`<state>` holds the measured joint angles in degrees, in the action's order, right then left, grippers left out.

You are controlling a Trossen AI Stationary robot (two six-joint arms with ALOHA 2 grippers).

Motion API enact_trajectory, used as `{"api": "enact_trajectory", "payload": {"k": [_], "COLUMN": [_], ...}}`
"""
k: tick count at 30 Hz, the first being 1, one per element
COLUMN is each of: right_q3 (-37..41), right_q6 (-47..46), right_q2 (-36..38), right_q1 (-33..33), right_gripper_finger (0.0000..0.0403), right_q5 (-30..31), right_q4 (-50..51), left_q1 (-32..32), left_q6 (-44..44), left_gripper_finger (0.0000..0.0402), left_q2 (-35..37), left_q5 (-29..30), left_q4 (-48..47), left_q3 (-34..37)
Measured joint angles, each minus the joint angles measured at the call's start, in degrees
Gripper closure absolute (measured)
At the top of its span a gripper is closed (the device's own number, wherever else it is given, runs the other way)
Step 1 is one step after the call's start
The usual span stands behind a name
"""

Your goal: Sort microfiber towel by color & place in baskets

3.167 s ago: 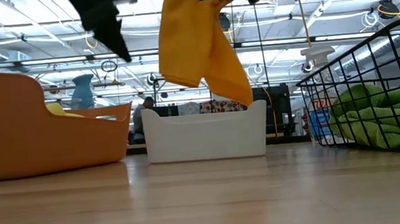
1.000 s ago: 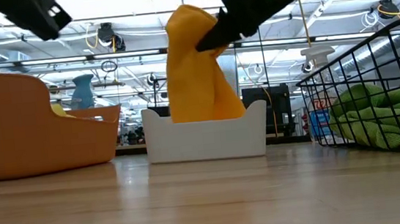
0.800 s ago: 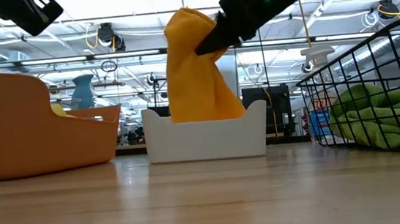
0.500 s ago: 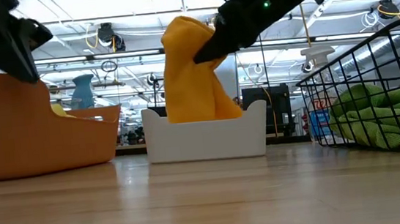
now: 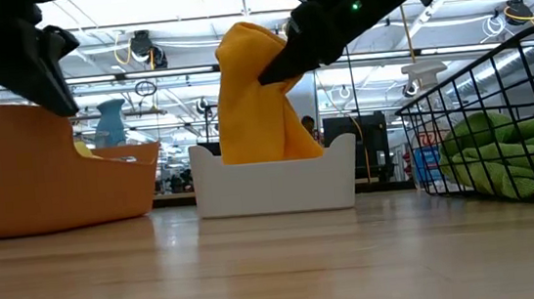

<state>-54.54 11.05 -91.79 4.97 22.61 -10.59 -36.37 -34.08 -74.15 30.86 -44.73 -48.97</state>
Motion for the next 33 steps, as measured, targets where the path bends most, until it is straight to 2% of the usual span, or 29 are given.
{"api": "enact_trajectory", "payload": {"k": [6,11,17,23,27,29,33], "right_q3": [0.0,0.0,0.0,0.0,0.0,0.0,0.0], "right_q6": [-1.2,-1.6,-4.0,-6.6,-7.4,-7.4,-7.3], "right_q2": [-0.9,-0.9,-0.7,-0.7,-0.7,-0.7,-0.7], "right_q1": [0.0,0.6,1.2,1.2,1.7,1.9,1.9], "right_gripper_finger": [0.0399,0.0399,0.0399,0.0399,0.0399,0.0399,0.0399], "right_q5": [-0.1,-0.2,-0.6,-0.3,-0.3,-0.3,-0.3], "right_q4": [0.1,-1.5,1.0,4.1,4.1,4.2,4.1], "left_q1": [1.6,4.9,9.2,14.1,16.7,17.1,17.2], "left_q6": [5.5,13.4,20.0,22.4,19.6,19.9,25.7], "left_gripper_finger": [0.0352,0.0352,0.034,0.0273,0.0202,0.0166,0.0122], "left_q2": [0.2,0.2,-1.2,-6.8,-10.0,-10.8,-12.2], "left_q5": [4.6,15.1,17.3,16.8,12.7,12.5,12.7], "left_q4": [7.6,18.3,26.3,33.0,35.9,38.5,45.9], "left_q3": [-3.0,-3.5,-3.5,-3.5,-3.5,-3.5,-3.5]}}
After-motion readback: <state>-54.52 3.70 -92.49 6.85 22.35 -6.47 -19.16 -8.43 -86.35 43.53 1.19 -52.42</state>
